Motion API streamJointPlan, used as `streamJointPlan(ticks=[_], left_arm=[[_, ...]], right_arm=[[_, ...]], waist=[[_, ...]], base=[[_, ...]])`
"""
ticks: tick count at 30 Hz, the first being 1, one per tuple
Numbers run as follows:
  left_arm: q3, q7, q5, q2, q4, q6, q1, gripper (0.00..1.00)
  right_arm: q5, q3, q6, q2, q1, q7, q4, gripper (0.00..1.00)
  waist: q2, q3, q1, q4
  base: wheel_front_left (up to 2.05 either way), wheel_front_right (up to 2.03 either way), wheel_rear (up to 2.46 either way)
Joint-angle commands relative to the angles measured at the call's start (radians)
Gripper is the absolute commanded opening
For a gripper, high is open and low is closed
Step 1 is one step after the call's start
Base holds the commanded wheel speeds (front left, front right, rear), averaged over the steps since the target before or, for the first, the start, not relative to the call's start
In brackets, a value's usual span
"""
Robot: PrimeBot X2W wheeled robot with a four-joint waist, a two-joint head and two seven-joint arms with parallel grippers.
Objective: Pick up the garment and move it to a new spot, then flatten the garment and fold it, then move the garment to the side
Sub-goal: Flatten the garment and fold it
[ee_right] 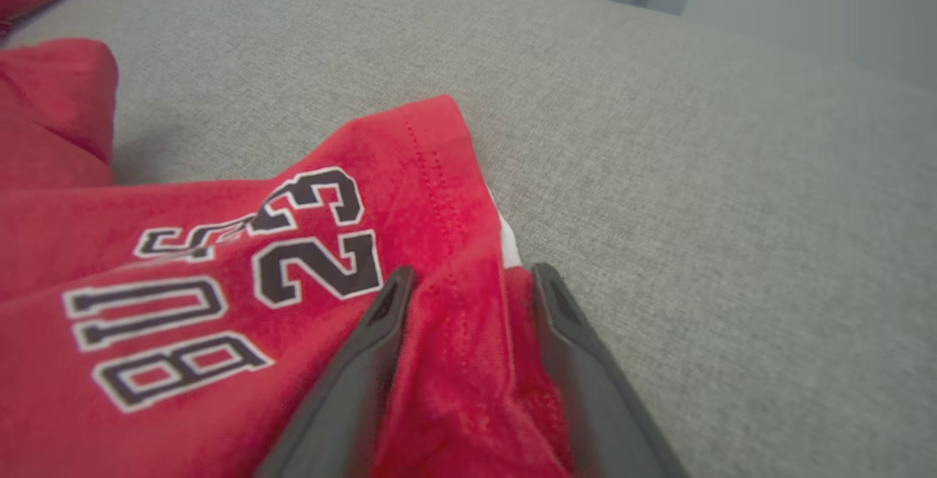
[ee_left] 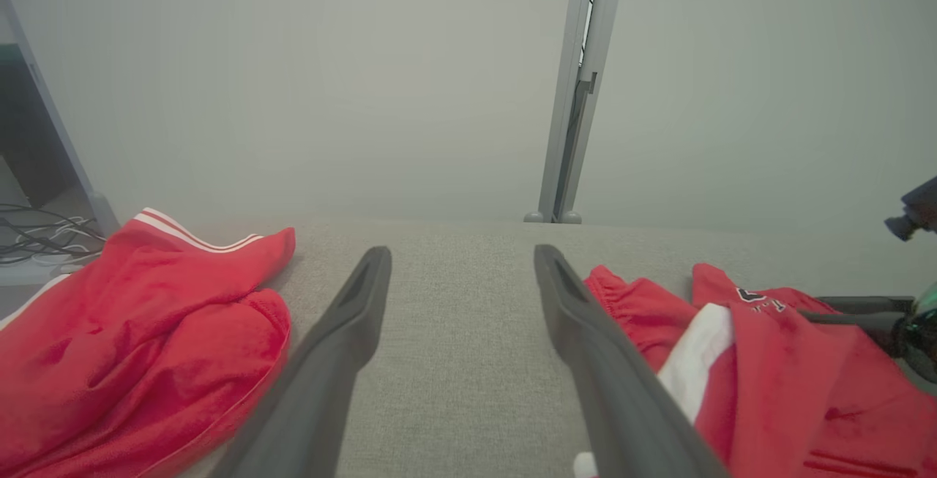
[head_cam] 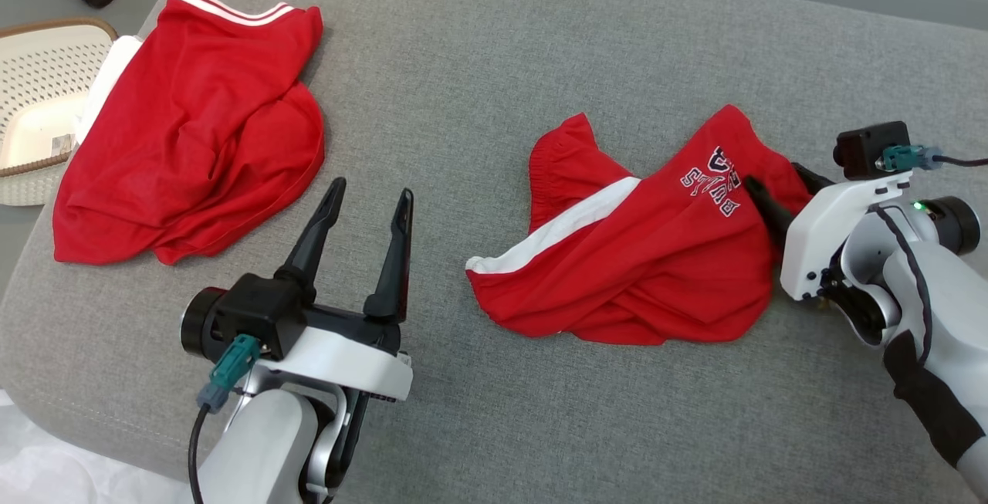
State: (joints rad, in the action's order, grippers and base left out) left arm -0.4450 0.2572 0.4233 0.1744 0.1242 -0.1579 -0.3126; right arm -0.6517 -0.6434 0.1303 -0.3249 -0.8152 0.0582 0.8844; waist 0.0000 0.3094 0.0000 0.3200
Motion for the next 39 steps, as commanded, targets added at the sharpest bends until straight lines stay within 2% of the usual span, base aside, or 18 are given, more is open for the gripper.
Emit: streamJointPlan(ticks=[1,9,16,22,26,27,30,33,36,39], left_arm=[[0.006,0.006,-0.005,0.003,0.004,0.007,-0.014,1.00],[0.032,0.006,-0.026,-0.004,0.014,0.012,-0.013,1.00],[0.048,0.007,-0.033,0.022,0.024,0.007,0.024,1.00],[0.063,0.001,-0.023,0.045,0.010,-0.009,0.056,1.00],[0.069,-0.012,-0.013,0.057,0.000,-0.019,0.078,1.00],[0.069,-0.012,-0.013,0.057,0.000,-0.019,0.078,1.00],[0.072,-0.021,-0.009,0.064,-0.007,-0.022,0.098,1.00],[0.072,-0.029,-0.003,0.071,-0.010,-0.028,0.109,1.00],[0.069,-0.034,0.000,0.071,-0.014,-0.031,0.120,1.00],[0.070,-0.038,0.006,0.073,-0.017,-0.034,0.124,1.00]], right_arm=[[-0.011,-0.006,0.001,-0.011,-0.018,-0.016,0.004,0.00],[-0.074,-0.068,0.001,-0.041,-0.027,-0.154,-0.034,0.00],[-0.025,-0.114,0.001,-0.112,0.060,-0.267,-0.210,0.00],[0.171,-0.040,0.001,-0.148,0.233,-0.315,-0.390,0.00],[0.357,0.020,0.001,-0.145,0.385,-0.325,-0.531,0.00],[0.357,0.020,0.001,-0.145,0.385,-0.325,-0.531,0.00],[0.479,0.040,0.001,-0.149,0.473,-0.326,-0.630,0.00],[0.551,0.043,0.001,-0.157,0.552,-0.325,-0.702,0.00],[0.539,0.088,0.001,-0.143,0.625,-0.325,-0.674,0.00],[0.503,0.138,0.001,-0.108,0.657,-0.325,-0.636,0.70]], waist=[[0.0000,0.005,0.0000,-0.002],[0.0000,-0.002,0.0000,-0.038],[0.0000,-0.048,0.0000,-0.094],[0.0000,-0.078,0.0000,-0.142],[0.0000,-0.096,0.0000,-0.172],[0.0000,-0.096,0.0000,-0.172],[0.0000,-0.106,0.0000,-0.192],[0.0000,-0.116,0.0000,-0.206],[0.0000,-0.122,0.0000,-0.215],[0.0000,-0.126,0.0000,-0.223]], base=[[0.00,0.00,0.00],[0.00,0.00,0.00],[0.00,0.00,0.00],[0.00,0.00,0.00],[0.00,0.00,0.00],[0.00,0.00,0.00],[0.00,0.00,0.00],[0.00,0.00,0.00],[0.00,0.00,0.00],[0.00,0.00,0.00]])
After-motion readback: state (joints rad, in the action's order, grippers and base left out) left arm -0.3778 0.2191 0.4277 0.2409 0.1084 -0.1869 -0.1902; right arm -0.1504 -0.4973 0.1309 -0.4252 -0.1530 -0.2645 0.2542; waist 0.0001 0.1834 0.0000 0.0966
